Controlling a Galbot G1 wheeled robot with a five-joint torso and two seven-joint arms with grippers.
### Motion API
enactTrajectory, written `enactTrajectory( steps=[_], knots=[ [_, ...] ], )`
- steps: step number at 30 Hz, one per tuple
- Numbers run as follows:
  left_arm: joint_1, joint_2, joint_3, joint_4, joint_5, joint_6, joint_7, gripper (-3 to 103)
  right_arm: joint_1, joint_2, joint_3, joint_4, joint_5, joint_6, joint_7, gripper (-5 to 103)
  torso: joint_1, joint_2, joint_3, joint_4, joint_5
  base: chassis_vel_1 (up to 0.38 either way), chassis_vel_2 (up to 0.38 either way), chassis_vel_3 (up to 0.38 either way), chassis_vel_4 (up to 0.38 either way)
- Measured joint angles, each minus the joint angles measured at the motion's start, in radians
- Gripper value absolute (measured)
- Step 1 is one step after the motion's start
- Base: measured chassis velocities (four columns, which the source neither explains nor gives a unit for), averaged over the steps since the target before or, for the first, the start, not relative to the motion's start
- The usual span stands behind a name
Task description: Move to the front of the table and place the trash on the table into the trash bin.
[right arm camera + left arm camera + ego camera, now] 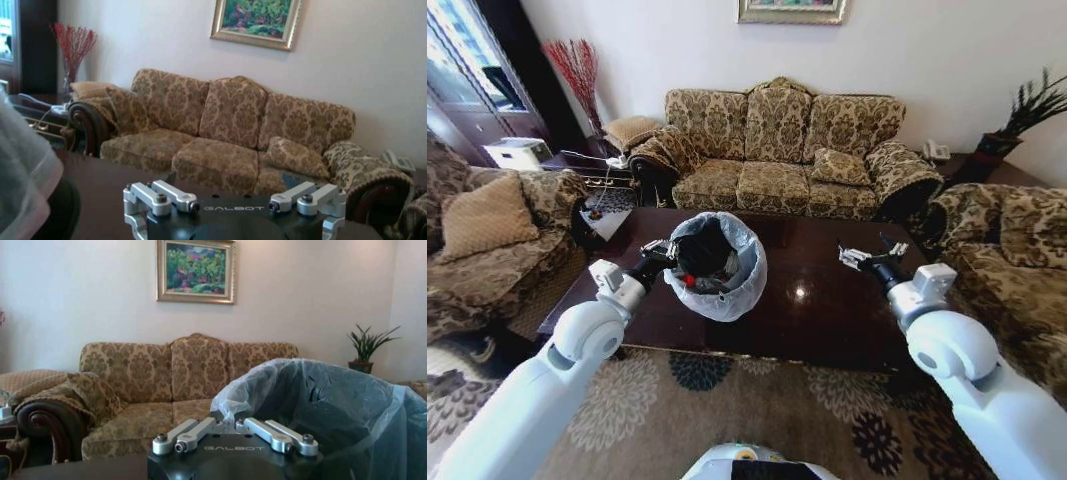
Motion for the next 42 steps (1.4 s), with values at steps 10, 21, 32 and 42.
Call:
enactTrajectory(
  steps=[10,21,32,42],
  knots=[
    [0.0,0.0,0.001,0.0,0.0,0.001,0.001,3,-0.01,0.009,-0.017,-0.005,-0.01,0.039,0.003,100,0.0,0.0,0.0,-0.0001,-0.0005,0.311,-0.314,-0.301,0.312],
    [0.0,0.0,0.0,-0.001,0.0,0.0,0.001,3,-0.031,0.015,0.039,-0.036,-0.006,0.047,0.013,100,0.0,0.0,0.0,-0.0001,0.0002,0.169,-0.12,-0.154,0.121],
    [0.0,0.0,0.0,0.0,0.0,0.0,0.0,3,-0.007,0.063,0.055,-0.08,-0.009,0.078,-0.013,100,-0.001,0.0,0.0,0.0,0.0004,-0.024,0.021,0.031,-0.018],
    [0.0,0.0,0.0,0.0,0.0,0.001,0.0,3,-0.135,0.085,0.097,0.071,-0.056,0.094,-0.038,100,0.0,0.0,0.0,-0.0001,0.0002,0.0,0.0,0.0,0.0]
  ],
)
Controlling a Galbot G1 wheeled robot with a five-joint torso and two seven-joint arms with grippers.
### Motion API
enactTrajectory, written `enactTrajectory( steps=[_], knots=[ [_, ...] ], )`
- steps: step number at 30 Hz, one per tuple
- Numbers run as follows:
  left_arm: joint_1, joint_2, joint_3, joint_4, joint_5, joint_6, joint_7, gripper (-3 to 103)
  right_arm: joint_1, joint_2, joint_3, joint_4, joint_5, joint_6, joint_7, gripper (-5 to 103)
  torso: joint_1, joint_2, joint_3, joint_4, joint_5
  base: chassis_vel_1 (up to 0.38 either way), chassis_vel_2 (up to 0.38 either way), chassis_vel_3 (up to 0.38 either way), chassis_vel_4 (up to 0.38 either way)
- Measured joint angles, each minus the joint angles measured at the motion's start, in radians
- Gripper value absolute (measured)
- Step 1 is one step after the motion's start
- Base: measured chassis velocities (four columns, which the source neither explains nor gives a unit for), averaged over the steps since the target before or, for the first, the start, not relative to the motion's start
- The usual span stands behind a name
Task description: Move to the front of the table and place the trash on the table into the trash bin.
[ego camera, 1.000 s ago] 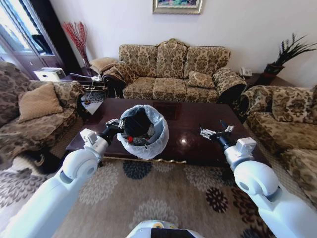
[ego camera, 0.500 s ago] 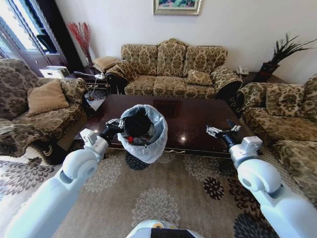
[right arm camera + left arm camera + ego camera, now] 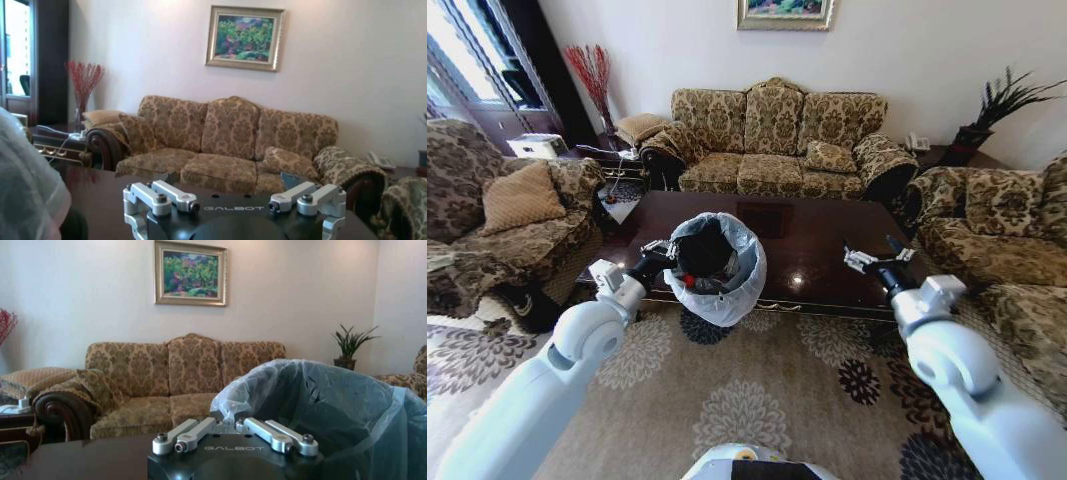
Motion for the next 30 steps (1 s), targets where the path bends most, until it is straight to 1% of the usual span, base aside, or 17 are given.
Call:
enactTrajectory(
  steps=[3,12,21,23,24,25,26,27,29,30],
  knots=[
    [0.0,0.0,0.0,0.0,0.0,0.0,0.001,3,-0.005,0.004,0.021,-0.018,-0.01,0.015,-0.005,100,0.0,0.0,0.0,0.0,0.0001,0.0,0.0,0.0,0.0],
    [0.0,0.0,0.0,0.0,0.0,0.0,0.0,3,0.016,0.011,0.057,-0.071,-0.012,0.025,-0.014,100,0.0,0.0,0.0,0.0002,0.0001,0.0,0.0,0.0,0.0],
    [0.005,-0.003,-0.006,0.0,0.0,-0.003,0.0,3,0.035,0.006,0.08,-0.055,0.017,-0.001,0.002,100,0.0,0.0,0.0,0.0002,0.0001,0.0,0.0,0.0,0.0],
    [0.019,-0.01,-0.021,-0.003,0.003,-0.007,0.002,3,0.036,0.005,0.085,-0.049,0.018,-0.01,0.006,100,0.0,0.0,0.0,-0.0001,0.0003,0.0,0.0,0.0,0.0],
    [0.037,-0.021,-0.04,-0.009,0.006,-0.013,0.003,3,0.036,0.005,0.09,-0.045,0.019,-0.02,0.011,100,0.0,0.0,0.0,-0.0001,0.0001,0.0,0.0,0.0,0.0],
    [0.052,-0.026,-0.049,-0.01,0.007,-0.016,0.003,3,0.032,0.006,0.101,-0.039,0.026,-0.028,0.016,100,0.0,0.0,0.0,0.0005,0.0003,0.0,0.0,0.0,0.0],
    [0.052,-0.026,-0.049,-0.01,0.007,-0.016,0.003,3,0.032,0.006,0.101,-0.039,0.026,-0.028,0.016,100,0.0,0.0,0.0,0.0005,0.0003,0.0,0.0,0.0,0.0],
    [0.067,-0.034,-0.063,-0.013,0.008,-0.019,0.006,3,0.026,0.006,0.108,-0.039,0.031,-0.028,0.016,100,0.0,0.0,0.0,0.0,0.0003,0.0,0.0,0.0,0.0],
    [0.142,-0.078,-0.144,-0.041,0.021,-0.046,0.017,3,0.011,0.008,0.121,-0.044,0.035,-0.021,0.005,100,0.0,0.0,0.0,-0.0001,0.0001,0.0,0.0,0.0,0.0],
    [0.142,-0.078,-0.144,-0.041,0.021,-0.046,0.017,3,0.011,0.008,0.121,-0.044,0.035,-0.021,0.005,100,0.0,0.0,0.0,-0.0001,0.0001,0.0,0.0,0.0,0.0]
  ],
)
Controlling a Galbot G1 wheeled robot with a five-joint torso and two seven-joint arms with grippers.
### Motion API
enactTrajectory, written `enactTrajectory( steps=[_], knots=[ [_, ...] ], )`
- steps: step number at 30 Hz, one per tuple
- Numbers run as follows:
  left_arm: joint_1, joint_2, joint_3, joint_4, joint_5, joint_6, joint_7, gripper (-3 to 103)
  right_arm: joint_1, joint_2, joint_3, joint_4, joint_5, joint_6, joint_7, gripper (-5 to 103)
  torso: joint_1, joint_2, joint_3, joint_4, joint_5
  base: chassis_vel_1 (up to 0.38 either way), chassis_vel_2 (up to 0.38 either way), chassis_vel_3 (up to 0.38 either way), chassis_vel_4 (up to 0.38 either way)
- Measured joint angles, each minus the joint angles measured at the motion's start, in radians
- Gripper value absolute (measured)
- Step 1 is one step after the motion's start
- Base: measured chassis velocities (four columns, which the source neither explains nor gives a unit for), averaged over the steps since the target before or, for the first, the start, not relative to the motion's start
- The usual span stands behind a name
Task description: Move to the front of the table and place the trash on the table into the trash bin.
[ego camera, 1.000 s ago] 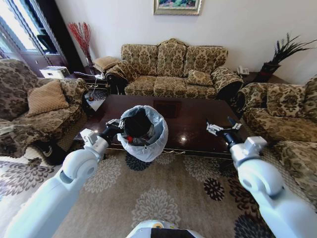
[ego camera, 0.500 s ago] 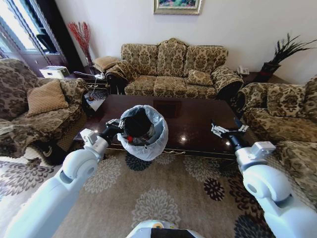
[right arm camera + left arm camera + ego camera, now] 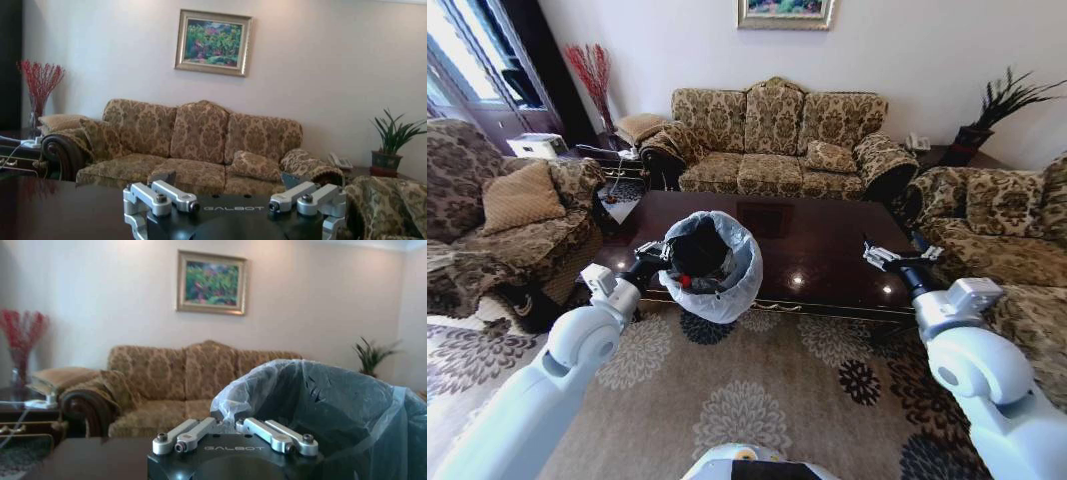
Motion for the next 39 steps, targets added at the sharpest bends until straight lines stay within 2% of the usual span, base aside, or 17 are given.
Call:
enactTrajectory(
  steps=[3,6,11,12,15,25,28,31,34,35,39],
  knots=[
    [0.09,-0.049,-0.089,-0.027,0.014,-0.029,0.012,3,-0.001,0.003,0.001,-0.006,0.0,0.009,-0.008,100,0.0,0.0,0.0,0.0009,0.0,0.0,0.0,0.0,0.0],
    [0.115,-0.062,-0.113,-0.029,0.023,-0.03,0.015,3,0.0,0.003,-0.002,-0.008,0.0,0.009,-0.013,100,0.0,0.0,0.0,0.0001,-0.0001,0.0,0.0,0.0,0.0],
    [0.222,-0.127,-0.251,-0.044,0.082,-0.044,0.021,3,0.02,0.003,-0.018,-0.029,-0.001,0.01,-0.021,100,0.0,0.0,0.0,0.0003,0.0001,0.0,0.0,0.0,0.0],
    [0.222,-0.127,-0.251,-0.044,0.082,-0.044,0.021,3,0.02,0.003,-0.018,-0.029,-0.001,0.01,-0.021,100,0.0,0.0,0.0,0.0003,0.0001,0.0,0.0,0.0,0.0],
    [0.315,-0.183,-0.37,-0.056,0.135,-0.054,0.027,3,0.012,0.007,-0.009,-0.031,-0.001,0.011,-0.019,100,0.0,0.0,0.0,0.0007,-0.0001,0.0,0.0,0.0,0.0],
    [0.332,-0.194,-0.391,-0.056,0.143,-0.056,0.033,3,0.013,0.014,-0.028,-0.046,-0.004,0.011,-0.024,100,0.0,0.0,0.0,-0.0003,0.0,0.0,0.0,0.0,0.0],
    [0.352,-0.205,-0.422,0.008,0.14,-0.059,0.033,3,0.016,0.017,-0.039,-0.056,-0.012,0.011,-0.026,100,0.0,0.0,0.0,-0.0002,0.0002,0.0,0.0,0.0,0.0],
    [0.391,-0.225,-0.48,0.154,0.129,-0.058,0.025,3,0.021,0.02,-0.051,-0.064,-0.019,0.013,-0.022,100,0.0,0.0,0.0,0.0003,-0.0004,0.0,0.0,0.0,0.0],
    [0.407,-0.233,-0.504,0.212,0.123,-0.057,0.022,3,0.03,0.02,-0.063,-0.065,-0.021,0.013,-0.018,100,0.0,0.0,0.0,0.0003,-0.0005,0.0,0.0,0.0,0.0],
    [0.415,-0.237,-0.515,0.241,0.122,-0.056,0.02,3,0.034,0.02,-0.072,-0.065,-0.021,0.013,-0.015,100,0.0,0.0,0.0,0.001,-0.0006,0.0,0.0,0.0,0.0],
    [0.416,-0.238,-0.519,0.252,0.119,-0.055,0.022,3,0.034,0.018,-0.08,-0.063,-0.022,0.012,-0.014,100,0.0,0.0,0.0,0.0004,0.0,0.0,0.0,0.0,0.0]
  ],
)
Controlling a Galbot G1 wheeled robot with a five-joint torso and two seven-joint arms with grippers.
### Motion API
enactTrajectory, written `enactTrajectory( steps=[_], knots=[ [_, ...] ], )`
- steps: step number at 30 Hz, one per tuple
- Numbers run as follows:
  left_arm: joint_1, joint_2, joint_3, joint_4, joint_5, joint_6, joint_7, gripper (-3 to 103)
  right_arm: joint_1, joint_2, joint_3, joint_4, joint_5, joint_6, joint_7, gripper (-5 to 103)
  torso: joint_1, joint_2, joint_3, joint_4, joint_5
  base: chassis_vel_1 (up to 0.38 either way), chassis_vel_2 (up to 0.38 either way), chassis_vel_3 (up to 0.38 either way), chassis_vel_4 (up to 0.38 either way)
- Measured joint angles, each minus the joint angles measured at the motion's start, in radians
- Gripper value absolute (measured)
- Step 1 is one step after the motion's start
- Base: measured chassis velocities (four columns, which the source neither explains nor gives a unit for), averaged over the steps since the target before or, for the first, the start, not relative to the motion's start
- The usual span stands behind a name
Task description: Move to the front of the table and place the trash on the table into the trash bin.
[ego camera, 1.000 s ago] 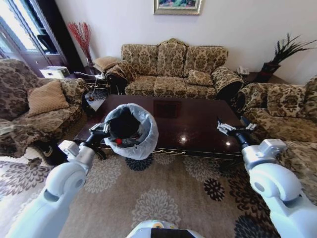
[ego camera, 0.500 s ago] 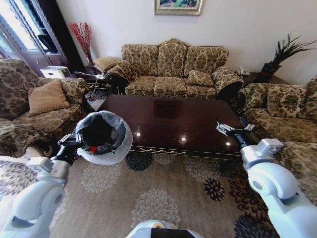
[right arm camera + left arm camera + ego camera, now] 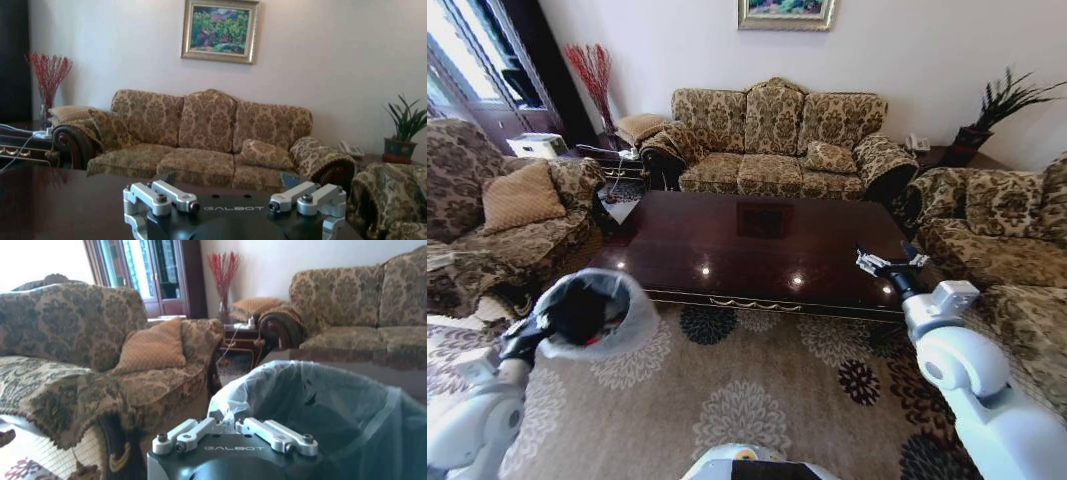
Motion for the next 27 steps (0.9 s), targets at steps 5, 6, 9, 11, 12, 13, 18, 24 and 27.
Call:
enactTrajectory(
  steps=[5,6,9,11,12,13,18,24,27],
  knots=[
    [-0.001,-0.001,0.002,0.01,-0.001,-0.003,0.001,3,-0.005,-0.004,0.0,-0.003,-0.002,0.0,-0.001,100,0.0,0.0,0.0,-0.0005,0.0006,0.0,0.0,0.0,0.0],
    [-0.005,-0.001,0.011,0.034,-0.001,-0.013,0.004,3,-0.005,-0.005,0.0,-0.005,-0.003,0.0,-0.004,100,0.0,0.0,0.0,-0.0002,0.0011,0.0,0.0,0.0,0.0],
    [-0.019,-0.002,0.051,0.117,-0.001,-0.043,0.008,3,-0.002,-0.006,-0.006,-0.01,-0.006,0.0,-0.005,100,0.0,0.0,0.0,-0.0003,0.0007,0.0,0.0,0.0,0.0],
    [-0.025,-0.003,0.072,0.157,-0.001,-0.054,0.013,3,0.0,-0.007,-0.011,-0.011,-0.008,0.0,-0.005,100,0.0,0.0,0.0,-0.0003,-0.001,0.0,0.0,0.0,0.0],
    [-0.028,-0.003,0.088,0.185,-0.002,-0.06,0.019,3,0.005,-0.008,-0.018,-0.012,-0.01,0.0,-0.005,100,0.0,0.0,0.0,-0.0001,-0.0023,0.0,0.0,0.0,0.0],
    [-0.03,-0.003,0.091,0.192,-0.002,-0.063,0.02,3,0.008,-0.009,-0.023,-0.012,-0.011,0.0,-0.005,100,0.0,0.0,0.0,-0.0001,-0.0012,0.0,0.0,0.0,0.0],
    [-0.033,-0.003,0.094,0.195,-0.003,-0.072,0.021,3,0.024,-0.016,-0.038,-0.017,-0.011,-0.001,-0.005,100,0.0,0.0,0.0,-0.0004,-0.0006,0.0,0.0,0.0,0.0],
    [-0.048,-0.003,0.119,0.253,-0.006,-0.08,0.022,3,0.027,-0.022,-0.046,-0.022,-0.011,-0.002,-0.004,100,0.0,0.0,0.0,-0.0001,0.0012,0.0,0.0,0.0,0.0],
    [-0.077,-0.005,0.18,0.377,-0.017,-0.088,0.027,3,0.03,-0.027,-0.054,-0.026,-0.011,-0.002,-0.004,100,0.0,0.0,0.0,-0.0003,-0.0008,0.0,0.0,0.0,0.0]
  ],
)
